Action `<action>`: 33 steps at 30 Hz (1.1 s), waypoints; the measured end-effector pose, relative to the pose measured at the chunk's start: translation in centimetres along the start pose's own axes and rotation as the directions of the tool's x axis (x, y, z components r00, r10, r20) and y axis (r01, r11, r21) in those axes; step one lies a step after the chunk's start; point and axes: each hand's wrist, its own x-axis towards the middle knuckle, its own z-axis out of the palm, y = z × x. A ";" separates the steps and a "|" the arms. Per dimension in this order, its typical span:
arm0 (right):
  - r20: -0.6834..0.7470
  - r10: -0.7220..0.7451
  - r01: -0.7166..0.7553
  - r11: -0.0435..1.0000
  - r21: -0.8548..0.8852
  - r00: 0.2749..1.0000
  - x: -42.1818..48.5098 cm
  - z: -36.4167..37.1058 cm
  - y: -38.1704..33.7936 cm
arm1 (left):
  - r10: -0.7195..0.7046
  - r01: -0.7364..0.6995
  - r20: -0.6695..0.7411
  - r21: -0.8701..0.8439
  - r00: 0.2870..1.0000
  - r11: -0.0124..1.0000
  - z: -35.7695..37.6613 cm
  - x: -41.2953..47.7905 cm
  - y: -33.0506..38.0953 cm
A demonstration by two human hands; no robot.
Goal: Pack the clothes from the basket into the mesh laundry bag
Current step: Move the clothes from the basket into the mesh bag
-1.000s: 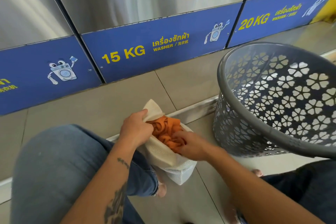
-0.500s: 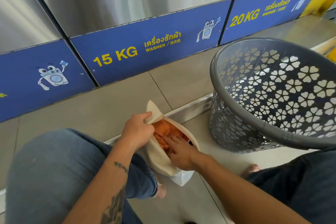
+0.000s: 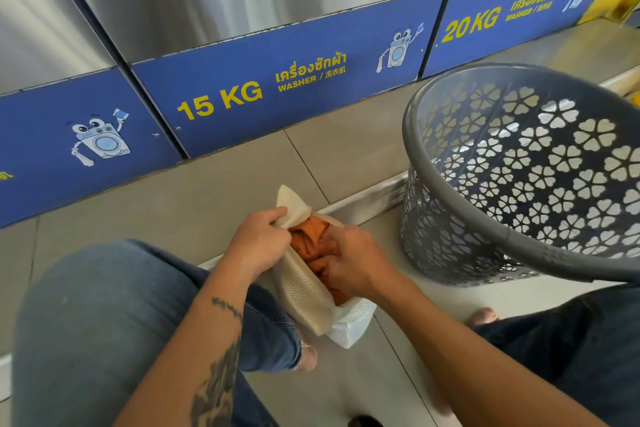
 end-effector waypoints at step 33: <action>0.353 0.098 -0.215 0.927 0.307 0.930 -0.1 -1.2 0.8 | -0.004 -0.004 -0.086 -0.096 0.996 0.995 1.0 0.7 -0.6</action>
